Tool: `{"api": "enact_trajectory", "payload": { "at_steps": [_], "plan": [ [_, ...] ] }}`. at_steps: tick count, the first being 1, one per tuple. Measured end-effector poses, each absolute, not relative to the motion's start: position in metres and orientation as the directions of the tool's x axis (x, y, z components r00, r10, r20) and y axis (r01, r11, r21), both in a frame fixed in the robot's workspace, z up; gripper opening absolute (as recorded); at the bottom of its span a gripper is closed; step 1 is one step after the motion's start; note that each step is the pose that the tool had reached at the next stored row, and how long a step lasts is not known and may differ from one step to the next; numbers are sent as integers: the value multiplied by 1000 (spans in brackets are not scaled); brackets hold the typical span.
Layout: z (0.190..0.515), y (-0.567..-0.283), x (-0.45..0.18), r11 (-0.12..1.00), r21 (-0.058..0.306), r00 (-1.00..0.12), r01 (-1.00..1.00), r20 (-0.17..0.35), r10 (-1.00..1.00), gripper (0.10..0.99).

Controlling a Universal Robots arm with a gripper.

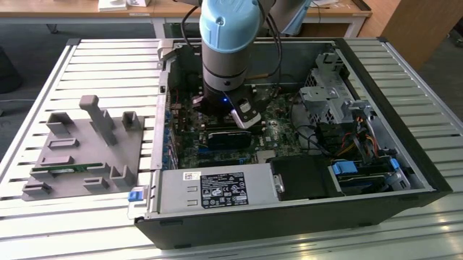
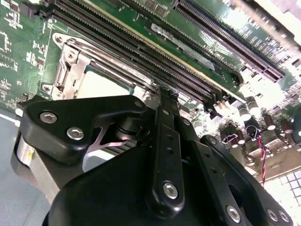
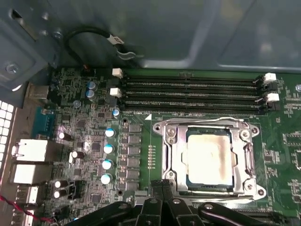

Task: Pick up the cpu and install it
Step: 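Install the second cpu locking lever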

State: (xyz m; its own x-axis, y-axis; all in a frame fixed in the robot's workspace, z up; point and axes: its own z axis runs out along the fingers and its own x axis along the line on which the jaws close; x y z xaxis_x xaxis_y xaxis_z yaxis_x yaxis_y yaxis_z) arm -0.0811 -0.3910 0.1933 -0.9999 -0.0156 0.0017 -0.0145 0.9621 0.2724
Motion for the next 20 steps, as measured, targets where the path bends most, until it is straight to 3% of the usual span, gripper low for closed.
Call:
{"api": "enact_trajectory", "payload": {
  "at_steps": [8, 20],
  "plan": [
    [191, -391, -82, 961, 278, -1000, -15, 2, -16, 106],
    [213, -391, -82, 957, 288, -1000, -15, 1, -16, 106]
  ]
}}
